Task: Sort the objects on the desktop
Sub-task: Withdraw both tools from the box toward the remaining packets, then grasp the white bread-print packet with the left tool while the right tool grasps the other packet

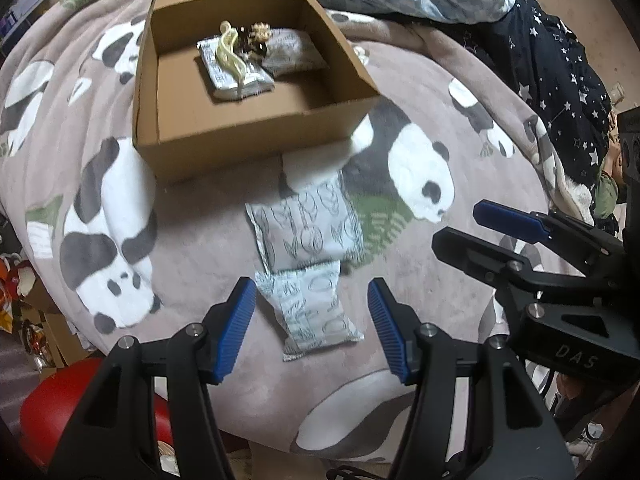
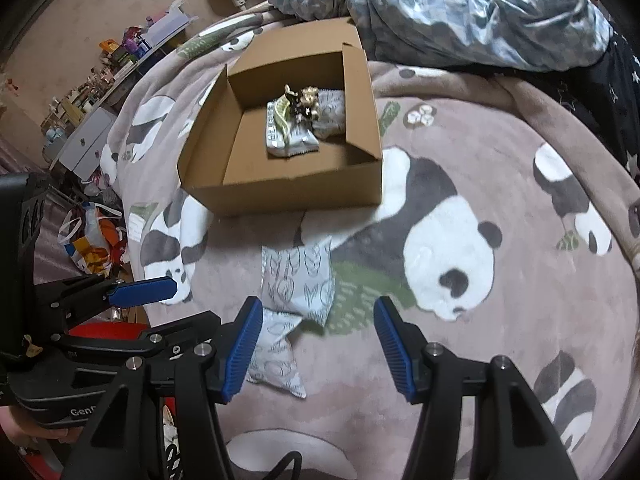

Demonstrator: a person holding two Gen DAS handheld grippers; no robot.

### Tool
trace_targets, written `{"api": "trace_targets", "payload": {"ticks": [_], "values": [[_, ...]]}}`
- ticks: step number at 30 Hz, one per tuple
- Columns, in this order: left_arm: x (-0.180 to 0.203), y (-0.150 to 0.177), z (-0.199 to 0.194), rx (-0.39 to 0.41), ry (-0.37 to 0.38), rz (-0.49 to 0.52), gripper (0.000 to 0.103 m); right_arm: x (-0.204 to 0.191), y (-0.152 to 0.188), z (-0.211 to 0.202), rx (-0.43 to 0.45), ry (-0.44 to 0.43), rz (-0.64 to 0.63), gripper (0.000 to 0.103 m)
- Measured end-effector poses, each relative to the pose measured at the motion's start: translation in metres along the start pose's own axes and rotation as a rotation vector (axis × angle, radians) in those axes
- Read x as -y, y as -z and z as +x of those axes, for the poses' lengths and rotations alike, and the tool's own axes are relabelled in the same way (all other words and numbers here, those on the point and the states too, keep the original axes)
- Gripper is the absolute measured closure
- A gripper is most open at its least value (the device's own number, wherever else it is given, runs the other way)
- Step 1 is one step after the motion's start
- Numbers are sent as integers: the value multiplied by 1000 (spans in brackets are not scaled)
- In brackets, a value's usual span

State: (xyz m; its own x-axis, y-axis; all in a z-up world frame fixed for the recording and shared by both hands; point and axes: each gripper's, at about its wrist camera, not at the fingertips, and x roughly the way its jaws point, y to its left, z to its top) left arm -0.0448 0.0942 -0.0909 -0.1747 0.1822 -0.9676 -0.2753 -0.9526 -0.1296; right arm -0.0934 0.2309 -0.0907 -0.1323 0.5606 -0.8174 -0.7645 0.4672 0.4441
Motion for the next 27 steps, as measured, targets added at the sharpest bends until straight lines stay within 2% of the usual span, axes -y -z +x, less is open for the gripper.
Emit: {"api": "trace_targets", "payload": {"ticks": [14,24,27], "values": [[-5,35,56,-97,45,-55,46,8,33,45,-54,1,46,44],[-17,43,95,-163,79,-125,46,1,33,76,-80,-6,42,44],[-21,42,106,-188,128,-145,46,-1,28,81,-83,-6,42,44]]}}
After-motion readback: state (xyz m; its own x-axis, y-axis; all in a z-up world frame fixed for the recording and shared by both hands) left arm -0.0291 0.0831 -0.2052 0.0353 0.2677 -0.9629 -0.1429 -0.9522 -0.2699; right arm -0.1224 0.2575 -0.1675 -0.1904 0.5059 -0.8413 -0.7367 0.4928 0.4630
